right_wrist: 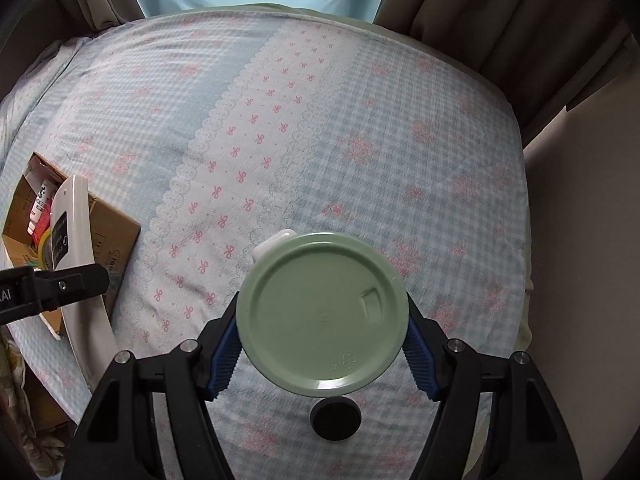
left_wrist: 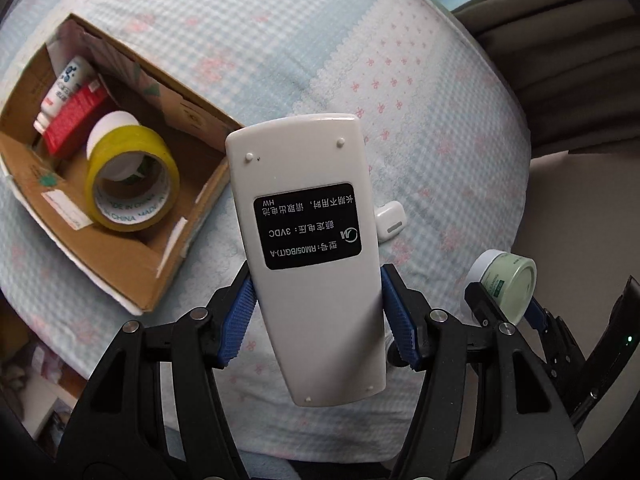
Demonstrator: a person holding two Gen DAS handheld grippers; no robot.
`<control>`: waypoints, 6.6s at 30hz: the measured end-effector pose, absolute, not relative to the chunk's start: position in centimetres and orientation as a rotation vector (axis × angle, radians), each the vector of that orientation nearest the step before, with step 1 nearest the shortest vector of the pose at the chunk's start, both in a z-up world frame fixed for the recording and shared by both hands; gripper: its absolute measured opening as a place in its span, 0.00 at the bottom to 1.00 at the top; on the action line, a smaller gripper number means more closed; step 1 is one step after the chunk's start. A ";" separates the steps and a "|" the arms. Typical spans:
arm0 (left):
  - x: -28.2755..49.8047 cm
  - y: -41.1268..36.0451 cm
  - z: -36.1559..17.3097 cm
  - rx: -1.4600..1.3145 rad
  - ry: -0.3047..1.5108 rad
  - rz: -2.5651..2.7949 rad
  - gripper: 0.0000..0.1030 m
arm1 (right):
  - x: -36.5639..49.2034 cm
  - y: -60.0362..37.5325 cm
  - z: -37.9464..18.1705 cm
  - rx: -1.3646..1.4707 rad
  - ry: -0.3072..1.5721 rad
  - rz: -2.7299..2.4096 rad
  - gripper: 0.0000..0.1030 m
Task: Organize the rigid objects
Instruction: 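Carry the white remote and green-lidded jar into the cardboard box and release both, then lift both open tools away from the box toward the remaining items, then grasp the white earbud case with the left tool while the right tool grasps the black-lidded jar, then carry the earbud case and black-lidded jar into the cardboard box and release both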
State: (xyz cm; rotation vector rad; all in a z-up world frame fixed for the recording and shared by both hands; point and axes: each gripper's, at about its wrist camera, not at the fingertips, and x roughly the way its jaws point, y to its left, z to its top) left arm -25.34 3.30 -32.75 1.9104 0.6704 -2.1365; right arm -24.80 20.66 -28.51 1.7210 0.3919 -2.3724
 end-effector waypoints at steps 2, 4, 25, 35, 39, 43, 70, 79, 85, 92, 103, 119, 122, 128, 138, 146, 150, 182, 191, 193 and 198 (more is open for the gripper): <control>-25.2 1.1 -30.3 1.875 0.675 -2.160 0.56 | -23.8 19.3 -27.1 1.693 0.375 -2.370 0.65; -25.5 -0.9 -28.7 1.844 0.665 -2.187 0.56 | -23.1 17.8 -26.0 1.670 0.351 -2.360 0.65; -27.1 -22.0 -26.0 1.971 0.565 -2.279 0.56 | -18.7 -2.4 -22.9 1.706 0.033 -2.395 0.65; -28.7 -26.8 -31.4 2.068 0.607 -2.178 0.56 | -19.0 -6.4 -27.2 1.855 -0.077 -2.357 0.65; -29.3 -27.1 -34.1 2.106 0.601 -2.138 0.56 | -19.5 -6.8 -29.7 1.896 -0.073 -2.334 0.65; -29.6 -27.2 -36.9 2.147 0.596 -2.091 0.56 | -19.7 -6.7 -32.7 1.936 -0.076 -2.303 0.65; -29.7 -27.4 -35.7 2.194 0.448 -2.103 1.00 | -17.7 -6.7 -34.6 1.841 0.119 -2.323 1.00; -28.4 -28.1 -33.7 2.159 0.440 -2.157 1.00 | -17.2 -6.9 -33.6 1.859 0.145 -2.333 1.00; -27.2 -27.8 -31.5 2.111 0.423 -2.239 1.00 | -16.4 -7.3 -31.9 1.836 0.176 -2.331 1.00; -25.4 -27.6 -28.3 2.052 0.360 -2.328 1.00 | -15.0 -6.6 -28.8 1.805 0.142 -2.402 1.00; -24.4 -20.9 -23.7 2.009 0.118 -2.564 1.00 | -11.9 0.5 -23.3 1.759 -0.102 -2.640 1.00; -25.5 -0.8 -21.8 1.994 -0.350 -2.884 1.00 | -6.9 17.4 -21.2 1.751 -0.414 -2.997 1.00; -26.4 3.6 -23.5 2.038 -0.500 -2.867 1.00 | -6.9 20.1 -22.2 1.781 -0.462 -3.017 1.00; -28.6 12.0 -28.4 2.093 -0.791 -2.829 1.00 | -7.1 24.5 -24.9 1.824 -0.592 -3.035 1.00; -31.2 19.8 -41.4 2.187 -1.040 -2.788 0.99 | -8.5 28.6 -33.2 1.888 -0.550 -3.077 1.00; -34.7 21.0 -49.7 2.310 -0.967 -2.754 0.95 | -9.9 29.8 -40.0 1.918 -0.558 -3.092 0.99; -35.6 21.1 -52.2 2.353 -0.960 -2.755 0.88 | -11.0 30.0 -42.3 1.891 -0.582 -3.132 0.97; -33.1 19.4 -50.4 2.224 -0.858 -3.002 0.42 | -11.6 29.6 -42.9 1.765 -0.550 -3.135 0.51; -32.5 18.7 -44.3 2.174 -0.684 -3.078 0.42 | -11.6 29.3 -38.9 1.687 -0.489 -3.153 0.51; -32.3 18.1 -42.2 2.152 -0.639 -3.100 0.42 | -11.7 28.9 -37.3 1.656 -0.468 -3.156 0.51; -31.3 14.8 -36.2 2.081 -0.506 -3.148 0.42 | -12.0 27.2 -32.4 1.576 -0.372 -3.157 0.51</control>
